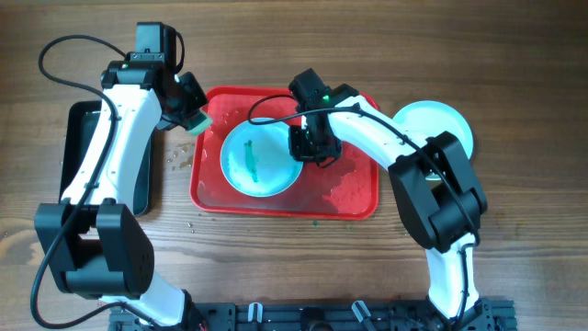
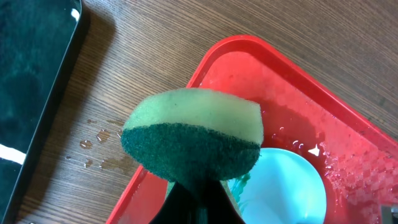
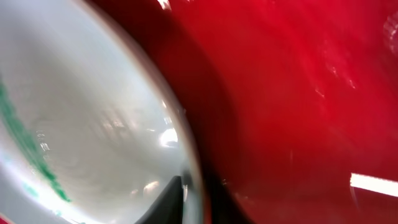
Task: Clean dirty plates on tray and stack at the side
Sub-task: 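Scrub the third plate with the sponge in the left gripper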
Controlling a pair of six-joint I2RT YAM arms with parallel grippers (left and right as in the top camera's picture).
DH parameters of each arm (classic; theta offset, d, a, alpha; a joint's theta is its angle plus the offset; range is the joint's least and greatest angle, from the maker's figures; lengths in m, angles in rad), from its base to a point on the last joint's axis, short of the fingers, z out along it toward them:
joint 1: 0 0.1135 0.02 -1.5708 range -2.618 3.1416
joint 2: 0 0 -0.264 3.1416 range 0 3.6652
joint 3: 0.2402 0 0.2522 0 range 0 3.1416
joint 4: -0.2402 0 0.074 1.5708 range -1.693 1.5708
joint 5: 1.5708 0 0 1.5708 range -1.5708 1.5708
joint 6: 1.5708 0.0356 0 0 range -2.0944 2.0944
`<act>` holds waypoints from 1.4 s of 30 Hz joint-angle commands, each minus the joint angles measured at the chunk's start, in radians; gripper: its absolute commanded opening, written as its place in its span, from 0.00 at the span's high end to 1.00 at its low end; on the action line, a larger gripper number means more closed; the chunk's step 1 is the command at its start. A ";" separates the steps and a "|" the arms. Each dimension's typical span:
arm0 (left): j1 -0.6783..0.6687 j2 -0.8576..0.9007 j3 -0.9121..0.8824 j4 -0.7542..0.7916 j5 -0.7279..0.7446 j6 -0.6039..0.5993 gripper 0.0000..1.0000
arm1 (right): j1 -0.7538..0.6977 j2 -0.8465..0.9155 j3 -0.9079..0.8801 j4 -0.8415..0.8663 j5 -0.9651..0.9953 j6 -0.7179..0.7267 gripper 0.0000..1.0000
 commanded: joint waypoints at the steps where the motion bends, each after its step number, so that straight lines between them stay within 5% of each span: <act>1: 0.001 -0.007 0.006 -0.001 0.008 -0.010 0.96 | -0.007 0.002 -0.010 0.082 0.016 -0.153 0.65; 4: 0.001 -0.007 0.006 -0.001 0.008 -0.010 0.96 | -0.008 0.002 -0.010 0.159 0.061 -0.212 0.60; 8: 0.001 -0.007 0.005 -0.001 0.008 -0.010 0.96 | -0.008 0.002 -0.011 0.159 0.071 -0.220 0.72; 16: -0.002 -0.007 -0.072 0.014 0.009 -0.010 0.96 | -0.008 0.002 -0.022 0.093 0.066 -0.085 0.77; 19: -0.018 -0.007 -0.082 0.019 0.009 -0.005 0.96 | -0.008 0.002 -0.022 0.081 0.067 -0.044 0.96; 26: -0.126 0.000 -0.157 0.101 0.009 0.090 0.96 | -0.008 0.002 -0.022 0.086 0.071 -0.023 0.96; 34: -0.193 0.089 -0.237 0.230 0.126 0.356 0.96 | -0.008 0.002 -0.022 0.097 0.071 -0.025 0.96; 42: -0.209 0.230 -0.237 0.206 0.181 0.413 0.96 | -0.008 0.002 -0.022 0.099 0.074 -0.025 0.95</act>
